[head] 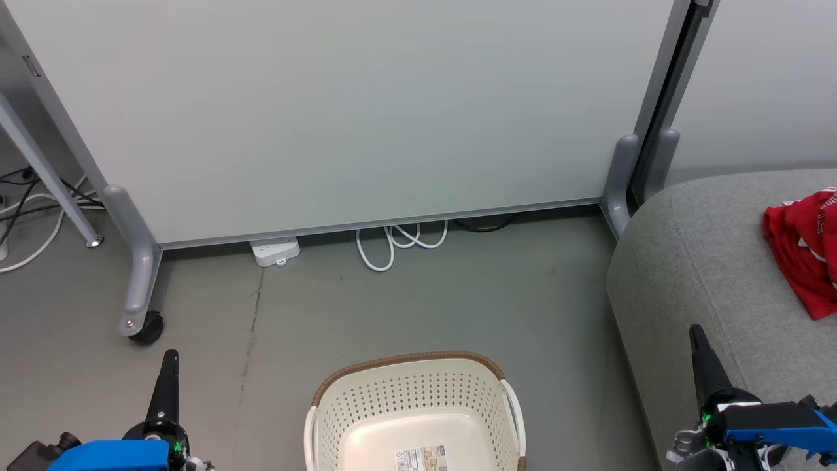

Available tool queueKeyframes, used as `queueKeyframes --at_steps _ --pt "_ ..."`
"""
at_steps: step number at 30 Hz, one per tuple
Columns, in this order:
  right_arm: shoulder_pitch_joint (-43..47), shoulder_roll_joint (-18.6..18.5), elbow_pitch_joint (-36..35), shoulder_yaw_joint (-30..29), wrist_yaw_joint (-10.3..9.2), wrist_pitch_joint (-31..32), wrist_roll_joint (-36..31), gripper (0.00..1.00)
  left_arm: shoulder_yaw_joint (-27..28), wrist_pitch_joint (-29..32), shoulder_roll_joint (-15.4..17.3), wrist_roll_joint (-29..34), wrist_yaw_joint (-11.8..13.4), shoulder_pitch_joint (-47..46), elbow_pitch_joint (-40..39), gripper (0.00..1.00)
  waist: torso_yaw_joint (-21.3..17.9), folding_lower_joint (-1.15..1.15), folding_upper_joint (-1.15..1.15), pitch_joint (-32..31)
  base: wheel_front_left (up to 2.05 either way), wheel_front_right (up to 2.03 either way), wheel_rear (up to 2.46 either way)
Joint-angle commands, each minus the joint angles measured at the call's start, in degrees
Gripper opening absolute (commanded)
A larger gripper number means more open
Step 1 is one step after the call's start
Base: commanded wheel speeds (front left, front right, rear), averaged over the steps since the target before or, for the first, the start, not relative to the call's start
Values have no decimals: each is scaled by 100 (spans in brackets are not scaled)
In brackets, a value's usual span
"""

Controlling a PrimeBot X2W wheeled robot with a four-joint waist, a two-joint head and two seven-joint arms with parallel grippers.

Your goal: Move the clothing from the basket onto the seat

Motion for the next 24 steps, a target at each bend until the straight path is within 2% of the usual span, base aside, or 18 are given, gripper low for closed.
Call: queueKeyframes --at_steps 1,24 --pt "-141 11 -21 -14 1 36 138 0 41 48 39 -117 -26 -111 -47 0 -4 0 0 5 0 0 0" --pt "-244 21 7 -55 0 299 1173 0 122 297 44 -1069 -42 -182 -51 0 -85 0 0 97 0 0 0"
